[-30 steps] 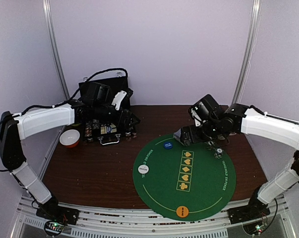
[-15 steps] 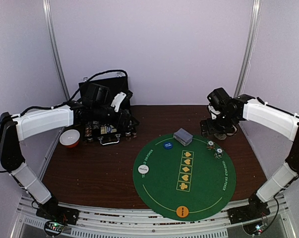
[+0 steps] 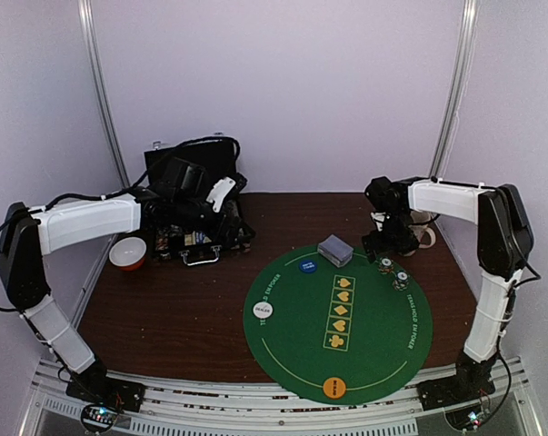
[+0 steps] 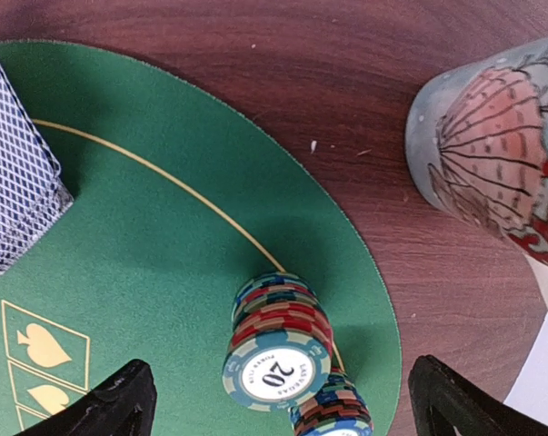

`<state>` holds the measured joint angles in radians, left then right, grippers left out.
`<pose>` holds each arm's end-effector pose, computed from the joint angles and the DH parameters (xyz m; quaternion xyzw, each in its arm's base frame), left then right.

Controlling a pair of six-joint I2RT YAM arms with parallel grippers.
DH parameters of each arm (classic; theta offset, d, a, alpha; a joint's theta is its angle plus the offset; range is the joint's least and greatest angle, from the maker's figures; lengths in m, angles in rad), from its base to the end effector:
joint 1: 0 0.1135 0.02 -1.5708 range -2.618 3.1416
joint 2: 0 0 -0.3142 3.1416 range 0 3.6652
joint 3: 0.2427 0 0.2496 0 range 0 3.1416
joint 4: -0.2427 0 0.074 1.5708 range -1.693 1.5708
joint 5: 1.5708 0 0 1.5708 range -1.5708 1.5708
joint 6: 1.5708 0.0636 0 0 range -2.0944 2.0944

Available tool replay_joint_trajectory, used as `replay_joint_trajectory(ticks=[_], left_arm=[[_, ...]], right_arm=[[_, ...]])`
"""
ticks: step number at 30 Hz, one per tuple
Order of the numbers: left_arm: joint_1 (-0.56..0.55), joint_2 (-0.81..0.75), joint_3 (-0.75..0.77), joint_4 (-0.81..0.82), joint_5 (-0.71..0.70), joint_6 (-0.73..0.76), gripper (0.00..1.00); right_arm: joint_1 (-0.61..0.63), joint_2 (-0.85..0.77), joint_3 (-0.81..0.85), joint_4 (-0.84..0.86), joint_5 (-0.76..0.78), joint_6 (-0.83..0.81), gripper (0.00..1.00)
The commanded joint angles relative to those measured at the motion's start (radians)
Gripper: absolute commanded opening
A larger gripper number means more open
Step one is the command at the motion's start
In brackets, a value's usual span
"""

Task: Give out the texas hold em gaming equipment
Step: Pick up the pile of poker chips from the pile of poker chips.

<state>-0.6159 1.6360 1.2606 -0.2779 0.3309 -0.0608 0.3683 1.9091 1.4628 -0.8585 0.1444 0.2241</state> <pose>0.3100 -0.2447 0.3125 0.3125 0.8305 -0.2843 0.3630 0.3809 0.1372 0.2273 -0.0617 0.9867 -0.0298 0.1474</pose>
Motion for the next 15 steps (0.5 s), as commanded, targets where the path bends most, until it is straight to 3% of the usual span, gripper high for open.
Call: replay_joint_trajectory(ticks=[1,8,15], left_arm=[[0.005,0.026,0.028,-0.009,-0.007,0.026,0.88],[0.012,0.042,0.031,-0.010,-0.008,0.026,0.87],[0.026,0.046,0.033,-0.010,-0.004,0.023,0.87]], right_arm=[[-0.018,0.044,0.015,-0.024,-0.049,-0.050,1.00],[-0.043,0.128,0.062,-0.044,-0.087,-0.094,0.81],[-0.044,0.147,0.041,-0.053,-0.076,-0.111,0.75]])
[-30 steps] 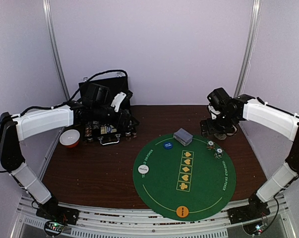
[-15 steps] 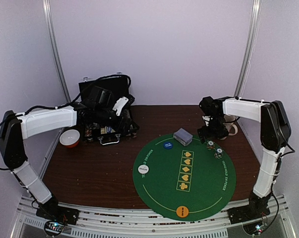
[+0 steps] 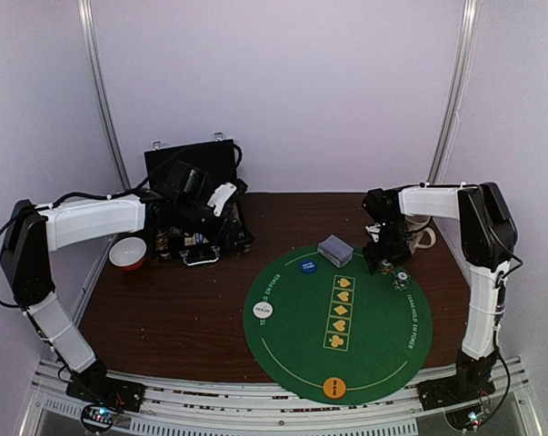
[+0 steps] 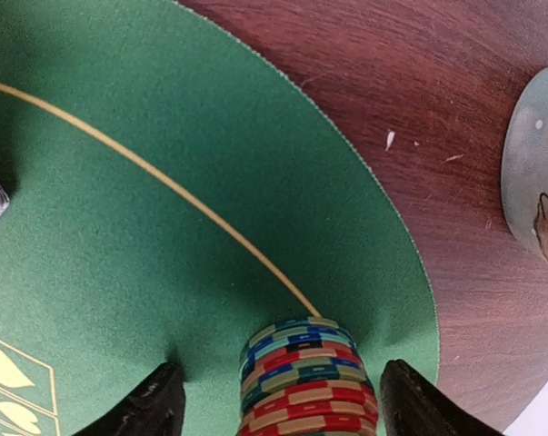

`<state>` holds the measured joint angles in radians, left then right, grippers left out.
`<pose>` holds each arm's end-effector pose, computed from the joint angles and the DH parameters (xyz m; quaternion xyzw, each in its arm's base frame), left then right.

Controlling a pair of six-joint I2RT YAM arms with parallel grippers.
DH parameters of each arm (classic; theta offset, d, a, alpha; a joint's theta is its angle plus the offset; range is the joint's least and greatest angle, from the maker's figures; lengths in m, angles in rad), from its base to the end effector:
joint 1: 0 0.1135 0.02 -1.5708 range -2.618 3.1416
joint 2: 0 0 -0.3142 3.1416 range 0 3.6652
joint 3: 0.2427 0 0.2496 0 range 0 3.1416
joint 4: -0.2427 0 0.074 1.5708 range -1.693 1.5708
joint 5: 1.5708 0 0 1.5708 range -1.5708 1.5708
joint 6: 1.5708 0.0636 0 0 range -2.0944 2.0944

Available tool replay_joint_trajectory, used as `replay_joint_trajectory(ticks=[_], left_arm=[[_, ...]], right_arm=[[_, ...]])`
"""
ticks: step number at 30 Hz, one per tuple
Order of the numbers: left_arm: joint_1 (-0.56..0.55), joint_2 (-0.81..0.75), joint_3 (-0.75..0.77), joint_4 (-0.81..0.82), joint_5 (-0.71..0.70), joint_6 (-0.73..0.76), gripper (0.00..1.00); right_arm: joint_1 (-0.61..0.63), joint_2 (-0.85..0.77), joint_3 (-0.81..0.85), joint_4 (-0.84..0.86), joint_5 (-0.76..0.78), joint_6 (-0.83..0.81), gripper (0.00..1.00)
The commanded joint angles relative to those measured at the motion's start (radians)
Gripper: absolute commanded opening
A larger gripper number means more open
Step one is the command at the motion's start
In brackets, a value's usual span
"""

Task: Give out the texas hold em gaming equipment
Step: Pick up the pile of poker chips from the pile of poker chips.

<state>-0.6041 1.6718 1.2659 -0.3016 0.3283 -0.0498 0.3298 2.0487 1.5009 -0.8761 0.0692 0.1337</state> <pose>0.3175 -0.2441 0.2983 0.3109 0.8432 -0.2731 0.3432 0.4013 0.1327 0.1816 -0.0950 0.9922 -0.0167 0.0793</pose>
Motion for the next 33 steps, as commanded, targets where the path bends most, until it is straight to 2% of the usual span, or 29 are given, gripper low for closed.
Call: replay_joint_trajectory(ticks=[1,12,14,19,23,33], left_arm=[[0.014,0.009,0.027,0.014,-0.001,0.012,0.87],[0.024,0.004,0.029,0.013,0.001,0.011,0.87],[0.026,0.003,0.027,0.014,0.002,0.011,0.87],[0.026,0.002,0.027,0.014,0.002,0.009,0.87],[0.025,-0.001,0.027,0.014,-0.001,0.009,0.87],[0.025,-0.002,0.027,0.013,0.003,0.007,0.87]], right_arm=[[-0.006,0.011,0.004,-0.039,-0.002,-0.024,0.72],[-0.009,0.033,-0.011,-0.052,-0.001,-0.032,0.48],[-0.010,0.034,-0.011,-0.052,0.003,-0.035,0.42],[-0.012,0.039,0.001,-0.053,0.001,-0.040,0.12],[-0.011,0.029,0.015,-0.060,-0.008,-0.042,0.00],[-0.011,-0.027,0.043,-0.091,-0.009,-0.043,0.00]])
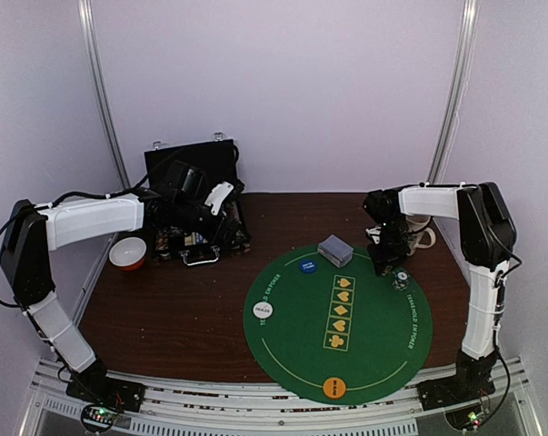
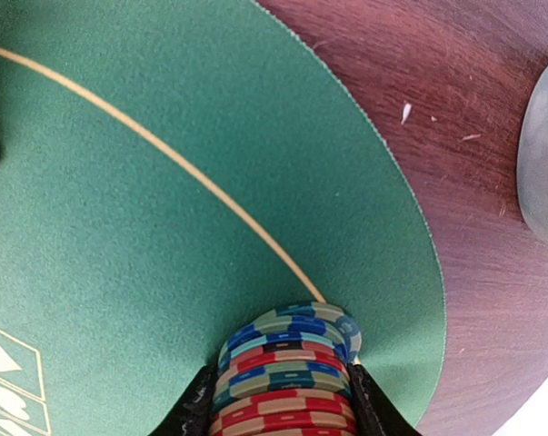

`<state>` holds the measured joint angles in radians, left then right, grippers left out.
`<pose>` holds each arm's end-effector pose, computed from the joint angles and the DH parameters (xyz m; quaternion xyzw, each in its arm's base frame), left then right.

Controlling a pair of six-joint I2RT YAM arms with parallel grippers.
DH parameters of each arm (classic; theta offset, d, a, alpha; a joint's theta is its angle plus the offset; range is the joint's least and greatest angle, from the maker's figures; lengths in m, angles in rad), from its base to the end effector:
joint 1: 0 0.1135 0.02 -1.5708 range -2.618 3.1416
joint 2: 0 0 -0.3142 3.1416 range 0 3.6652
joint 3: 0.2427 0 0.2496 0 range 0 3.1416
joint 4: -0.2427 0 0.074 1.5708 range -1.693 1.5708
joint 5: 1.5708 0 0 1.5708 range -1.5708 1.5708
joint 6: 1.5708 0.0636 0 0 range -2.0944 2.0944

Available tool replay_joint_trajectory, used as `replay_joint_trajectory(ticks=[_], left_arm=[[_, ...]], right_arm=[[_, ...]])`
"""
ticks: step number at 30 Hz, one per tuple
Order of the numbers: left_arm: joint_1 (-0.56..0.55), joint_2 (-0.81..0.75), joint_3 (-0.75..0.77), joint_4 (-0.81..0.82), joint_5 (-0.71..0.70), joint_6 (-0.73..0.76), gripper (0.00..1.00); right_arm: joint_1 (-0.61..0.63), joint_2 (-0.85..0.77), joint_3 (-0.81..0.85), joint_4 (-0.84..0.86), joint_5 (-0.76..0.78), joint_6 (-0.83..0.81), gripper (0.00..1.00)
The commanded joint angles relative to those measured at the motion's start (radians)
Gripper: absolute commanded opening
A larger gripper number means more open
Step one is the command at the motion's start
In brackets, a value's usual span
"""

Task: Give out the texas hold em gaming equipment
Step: Pick up the pile of poker chips from the pile of poker chips, then place the poker chips pile in the big blind area.

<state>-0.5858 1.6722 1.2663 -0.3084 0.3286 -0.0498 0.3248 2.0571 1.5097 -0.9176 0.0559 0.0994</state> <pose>0.3215 -0.2380 0.2976 0.3032 0.8474 -0.2694 0.3427 0.3987 0.1305 0.1797 -0.1108 0.9920 -0.0162 0.0575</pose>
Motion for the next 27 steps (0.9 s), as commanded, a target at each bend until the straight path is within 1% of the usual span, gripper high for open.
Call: replay_joint_trajectory(ticks=[1,8,15,17,19,23,27], left_arm=[[0.007,-0.002,0.027,0.020,0.001,0.008,0.87],[0.007,-0.005,0.025,0.021,0.001,0.007,0.87],[0.008,-0.010,0.026,0.021,0.001,0.005,0.87],[0.008,-0.016,0.025,0.020,0.001,0.004,0.87],[0.007,-0.024,0.025,0.021,0.003,0.003,0.87],[0.007,-0.038,0.024,0.021,0.002,-0.001,0.87],[0.007,-0.046,0.024,0.020,0.012,-0.008,0.87]], right_arm=[[-0.006,-0.035,0.037,-0.054,0.007,-0.009,0.00],[0.001,-0.057,0.061,-0.075,-0.010,-0.004,0.00],[0.113,-0.138,0.099,-0.112,-0.055,0.015,0.00],[0.163,-0.159,0.097,-0.142,-0.054,0.035,0.00],[0.230,-0.198,0.059,-0.152,-0.042,0.068,0.00],[0.376,-0.299,-0.090,-0.125,-0.064,0.178,0.00],[0.556,-0.387,-0.227,-0.101,-0.080,0.336,0.00]])
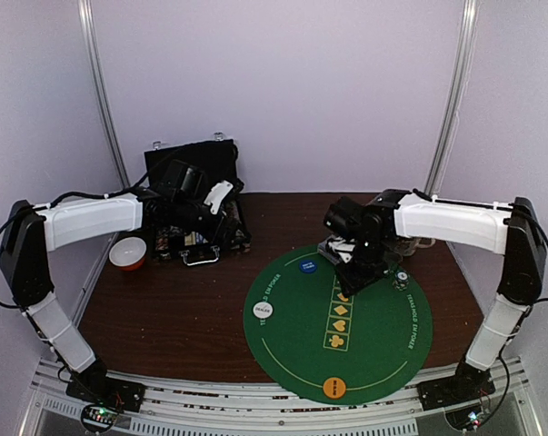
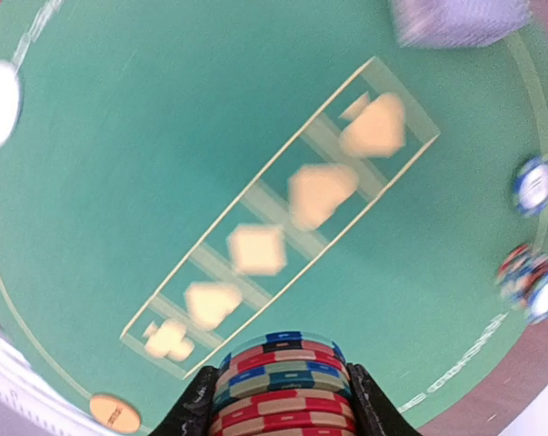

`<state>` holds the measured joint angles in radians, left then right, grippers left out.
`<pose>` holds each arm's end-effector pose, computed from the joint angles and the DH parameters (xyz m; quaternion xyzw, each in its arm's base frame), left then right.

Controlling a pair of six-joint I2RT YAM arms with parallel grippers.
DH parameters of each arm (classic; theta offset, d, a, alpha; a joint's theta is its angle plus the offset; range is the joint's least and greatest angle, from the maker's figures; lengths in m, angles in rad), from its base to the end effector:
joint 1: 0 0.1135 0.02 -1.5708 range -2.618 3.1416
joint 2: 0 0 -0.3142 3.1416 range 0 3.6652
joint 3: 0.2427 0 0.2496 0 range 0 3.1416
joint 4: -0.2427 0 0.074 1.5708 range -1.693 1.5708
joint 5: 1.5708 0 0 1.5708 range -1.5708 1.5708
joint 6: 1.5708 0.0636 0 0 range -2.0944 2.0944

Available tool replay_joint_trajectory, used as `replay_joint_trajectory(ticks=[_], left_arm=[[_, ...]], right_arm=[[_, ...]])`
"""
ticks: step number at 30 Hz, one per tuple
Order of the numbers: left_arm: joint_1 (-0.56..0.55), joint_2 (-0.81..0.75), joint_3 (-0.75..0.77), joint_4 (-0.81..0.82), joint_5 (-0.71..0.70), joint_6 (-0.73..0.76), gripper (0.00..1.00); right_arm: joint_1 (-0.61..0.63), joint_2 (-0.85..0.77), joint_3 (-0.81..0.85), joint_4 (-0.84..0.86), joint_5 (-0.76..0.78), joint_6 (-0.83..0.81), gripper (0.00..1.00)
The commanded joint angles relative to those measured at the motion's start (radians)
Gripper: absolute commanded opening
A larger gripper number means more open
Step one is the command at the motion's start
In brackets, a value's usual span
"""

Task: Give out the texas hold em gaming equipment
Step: Place the poker chips pile in the big blind area.

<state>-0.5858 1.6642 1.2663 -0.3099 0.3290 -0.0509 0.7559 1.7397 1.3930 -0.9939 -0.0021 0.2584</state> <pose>0.3202 -0.2371 0.3005 0.3029 0.8461 -0.2704 0.3453 0.2564 0.2419 0.2633 -0.2447 0.9628 0.0567 0.0999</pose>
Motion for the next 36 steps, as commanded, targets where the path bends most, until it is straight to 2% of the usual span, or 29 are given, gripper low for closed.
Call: replay_joint_trajectory(ticks=[1,7,12,19,29,30,31,33,36], left_arm=[[0.007,-0.039,0.025,0.022,0.017,-0.010,0.87],[0.007,-0.049,0.025,0.022,0.032,-0.016,0.87],[0.007,-0.052,0.025,0.022,0.041,-0.020,0.87],[0.007,-0.058,0.024,0.022,0.042,-0.021,0.87],[0.007,-0.057,0.024,0.022,0.039,-0.017,0.87],[0.007,-0.057,0.025,0.022,0.040,-0.018,0.87],[0.006,-0.057,0.025,0.022,0.042,-0.017,0.87],[0.007,-0.058,0.025,0.022,0.041,-0.017,0.87],[0.007,-0.060,0.025,0.022,0.036,-0.016,0.87]], right_arm=[[0.163,-0.090,-0.144,-0.014,-0.033,0.220,0.00],[0.380,-0.144,-0.295,0.072,-0.100,0.438,0.00],[0.498,-0.119,-0.362,0.142,-0.129,0.535,0.00],[0.510,-0.156,-0.470,0.142,-0.109,0.549,0.00],[0.499,-0.118,-0.489,0.121,-0.082,0.518,0.00],[0.499,-0.113,-0.486,0.114,-0.076,0.513,0.08],[0.499,-0.106,-0.485,0.108,-0.069,0.511,0.21],[0.499,-0.094,-0.483,0.105,-0.067,0.505,0.35],[0.499,-0.085,-0.480,0.092,-0.059,0.500,0.46]])
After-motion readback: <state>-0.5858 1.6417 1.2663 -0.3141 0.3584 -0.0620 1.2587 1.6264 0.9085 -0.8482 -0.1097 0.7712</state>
